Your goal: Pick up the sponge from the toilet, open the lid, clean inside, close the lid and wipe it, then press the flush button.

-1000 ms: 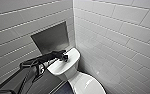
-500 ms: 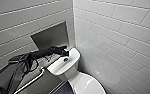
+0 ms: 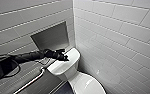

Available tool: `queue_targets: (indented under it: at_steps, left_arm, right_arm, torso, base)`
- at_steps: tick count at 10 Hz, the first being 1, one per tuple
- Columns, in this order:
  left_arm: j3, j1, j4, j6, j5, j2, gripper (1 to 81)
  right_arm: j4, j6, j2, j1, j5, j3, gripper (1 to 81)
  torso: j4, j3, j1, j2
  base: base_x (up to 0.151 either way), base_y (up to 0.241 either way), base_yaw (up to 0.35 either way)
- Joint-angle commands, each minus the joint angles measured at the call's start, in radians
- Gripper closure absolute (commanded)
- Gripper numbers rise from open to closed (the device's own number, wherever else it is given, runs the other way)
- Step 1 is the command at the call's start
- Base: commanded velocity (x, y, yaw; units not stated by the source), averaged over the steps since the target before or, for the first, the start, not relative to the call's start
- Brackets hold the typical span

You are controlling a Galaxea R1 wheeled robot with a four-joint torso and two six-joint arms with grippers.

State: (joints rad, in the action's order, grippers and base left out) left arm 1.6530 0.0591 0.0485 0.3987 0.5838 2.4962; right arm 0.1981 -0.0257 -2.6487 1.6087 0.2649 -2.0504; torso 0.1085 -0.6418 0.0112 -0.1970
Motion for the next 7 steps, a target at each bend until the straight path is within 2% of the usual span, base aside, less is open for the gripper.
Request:
queue_targets:
  at_steps: [1, 3, 5, 6, 7]
  left_arm:
    - [-0.425, 0.183, -0.111, 0.005, -0.070, -0.398, 81.1]
    - [-0.509, 0.359, -0.197, 0.005, -0.148, -0.485, 81.1]
    - [-0.519, 0.555, -0.288, 0.005, -0.241, -0.510, 81.1]
    - [-0.501, 0.651, -0.323, 0.005, -0.282, -0.502, 81.1]
    - [-0.459, 0.742, -0.361, 0.005, -0.330, -0.481, 81.1]
  right_arm:
    - [-0.005, -0.003, 0.016, 0.008, -0.078, 0.018, 81.1]
    - [-0.005, -0.003, 0.011, -0.003, -0.078, 0.012, 81.1]
    - [-0.006, -0.003, 0.010, -0.006, -0.079, 0.007, 81.1]
    - [-0.006, -0.003, 0.005, -0.006, -0.079, -0.005, 81.1]
    - [-0.008, -0.003, -0.001, -0.003, -0.079, -0.017, 81.1]
  torso:
    - [0.000, 0.000, 0.000, 0.000]
    - [0.000, 0.000, 0.000, 0.000]
    - [0.000, 0.000, 0.000, 0.000]
    - [0.000, 0.061, 0.000, 0.000]
    - [0.000, 0.098, 0.000, 0.000]
  base:
    - [0.000, 0.000, 0.000]
    - [0.000, 0.000, 0.000]
    - [0.000, 0.000, 0.000]
    - [0.000, 0.000, 0.000]
    - [0.000, 0.000, 0.000]
